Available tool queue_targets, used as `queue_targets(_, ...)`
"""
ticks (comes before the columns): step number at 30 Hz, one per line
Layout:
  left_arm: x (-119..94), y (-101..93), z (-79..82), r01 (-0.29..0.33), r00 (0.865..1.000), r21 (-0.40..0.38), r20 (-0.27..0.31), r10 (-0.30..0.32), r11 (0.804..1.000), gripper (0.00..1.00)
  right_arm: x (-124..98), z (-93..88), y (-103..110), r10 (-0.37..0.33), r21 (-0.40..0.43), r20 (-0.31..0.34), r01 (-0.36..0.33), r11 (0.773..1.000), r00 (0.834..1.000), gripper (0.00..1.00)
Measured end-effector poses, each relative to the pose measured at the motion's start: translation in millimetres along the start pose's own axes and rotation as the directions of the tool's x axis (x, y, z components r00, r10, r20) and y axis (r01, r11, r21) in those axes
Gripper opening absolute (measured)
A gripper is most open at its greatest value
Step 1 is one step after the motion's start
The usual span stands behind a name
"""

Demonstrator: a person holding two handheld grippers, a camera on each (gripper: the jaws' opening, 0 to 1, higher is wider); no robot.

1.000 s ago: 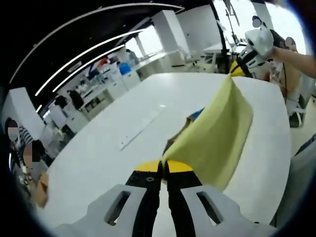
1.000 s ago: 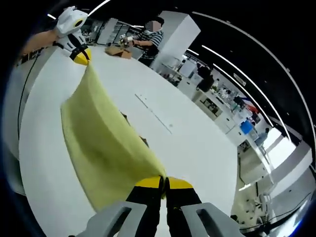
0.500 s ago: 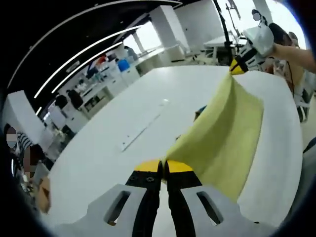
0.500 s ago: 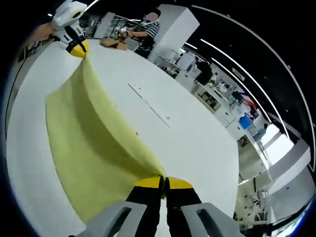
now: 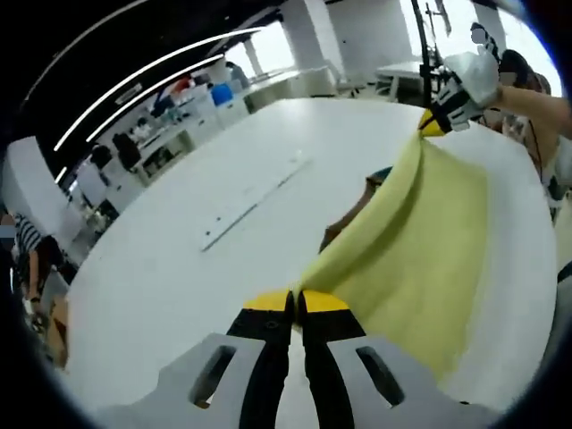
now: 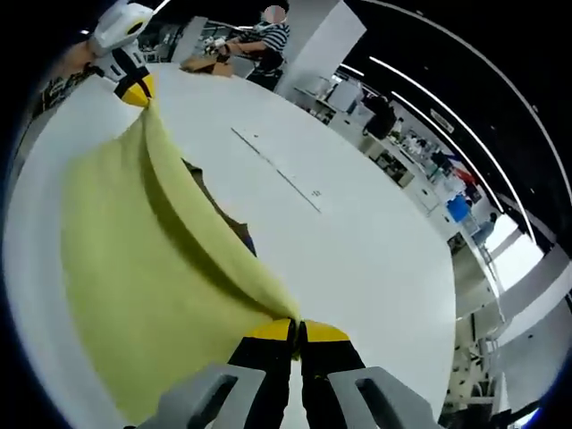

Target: Fold the garment on the visible template until the final outline fits inside the template.

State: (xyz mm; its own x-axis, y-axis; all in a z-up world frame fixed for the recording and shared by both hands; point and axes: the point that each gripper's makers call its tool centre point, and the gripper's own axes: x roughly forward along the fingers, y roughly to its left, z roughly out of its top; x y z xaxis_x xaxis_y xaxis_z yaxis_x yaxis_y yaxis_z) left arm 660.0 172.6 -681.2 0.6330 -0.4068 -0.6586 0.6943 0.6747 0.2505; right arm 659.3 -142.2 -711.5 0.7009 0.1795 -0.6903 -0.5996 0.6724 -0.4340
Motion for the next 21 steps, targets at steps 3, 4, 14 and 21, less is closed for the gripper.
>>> queue_targets(3, 10, 0.5, -6.0, 0.006, 1.0, -0.002, -0.007, -0.006, 1.0, 0.01, 9, -4.8, 2, 0.019, -0.001, -0.014, -0.019, 1.0, 1.0, 0.0)
queue_targets(4, 12, 0.2, -8.3, 0.01, 1.0, 0.002, -0.014, -0.01, 1.0, 0.01, 11, -6.1, 3, 0.023, -0.004, -0.018, -0.023, 1.0, 1.0, 0.0)
queue_targets(14, 30, 7.3, -31.0, -0.011, 0.998, -0.063, -0.059, 0.007, 0.998, 0.01, 30, -19.6, 6, 0.062, -0.027, -0.055, -0.064, 0.998, 0.997, 0.0)
queue_targets(21, 31, 8.9, -46.2, -0.013, 0.996, -0.05, -0.089, 0.008, 0.999, 0.0, 35, -23.9, 9, 0.099, 0.02, -0.051, -0.099, 0.995, 0.994, 0.0)
